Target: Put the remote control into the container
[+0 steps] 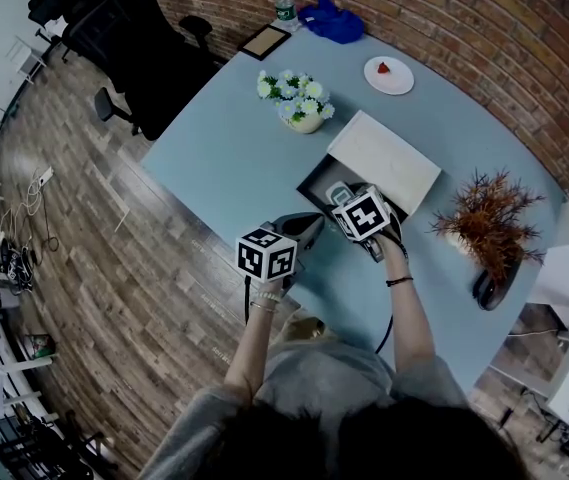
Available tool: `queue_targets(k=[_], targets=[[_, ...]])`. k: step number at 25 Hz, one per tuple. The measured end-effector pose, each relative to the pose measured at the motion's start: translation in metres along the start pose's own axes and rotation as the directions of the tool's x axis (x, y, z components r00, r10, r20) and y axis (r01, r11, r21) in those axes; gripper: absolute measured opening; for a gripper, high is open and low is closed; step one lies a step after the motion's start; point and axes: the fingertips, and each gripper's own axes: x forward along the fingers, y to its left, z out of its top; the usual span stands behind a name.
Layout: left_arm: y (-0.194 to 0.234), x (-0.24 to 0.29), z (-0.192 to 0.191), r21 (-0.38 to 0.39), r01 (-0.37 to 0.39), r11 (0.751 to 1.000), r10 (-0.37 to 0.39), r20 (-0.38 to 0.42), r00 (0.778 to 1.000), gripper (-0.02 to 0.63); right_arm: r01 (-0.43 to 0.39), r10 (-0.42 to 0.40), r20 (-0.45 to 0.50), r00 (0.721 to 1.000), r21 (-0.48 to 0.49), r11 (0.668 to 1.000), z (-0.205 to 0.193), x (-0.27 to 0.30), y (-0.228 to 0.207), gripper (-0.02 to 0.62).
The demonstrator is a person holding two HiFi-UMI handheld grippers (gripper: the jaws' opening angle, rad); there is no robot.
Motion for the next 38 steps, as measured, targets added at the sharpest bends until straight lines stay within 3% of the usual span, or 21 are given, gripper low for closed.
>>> queue_targets(k=[14, 21, 38], targets=[[-0.006, -0.010, 0.012, 0.033, -0.001, 0.999, 0.000, 0.044, 0.999, 0.003, 0.023, -0.023, 0.139, 0.990, 0.007, 1.000, 0.026, -0.035, 0.001, 0.295], [-0.015, -0.018, 0.023, 0.068, -0.004, 0.998, -0.002, 0.084, 0.996, 0.003, 0.043, -0.045, 0.241, 0.970, 0.013, 0.999, 0.043, -0.065, 0.010, 0.223], [-0.055, -0.051, 0.053, 0.197, -0.009, 0.980, -0.027, 0.184, 0.983, 0.003, 0.060, -0.075, 0.514, 0.855, 0.047, 0.997, 0.067, -0.154, 0.051, 0.020]])
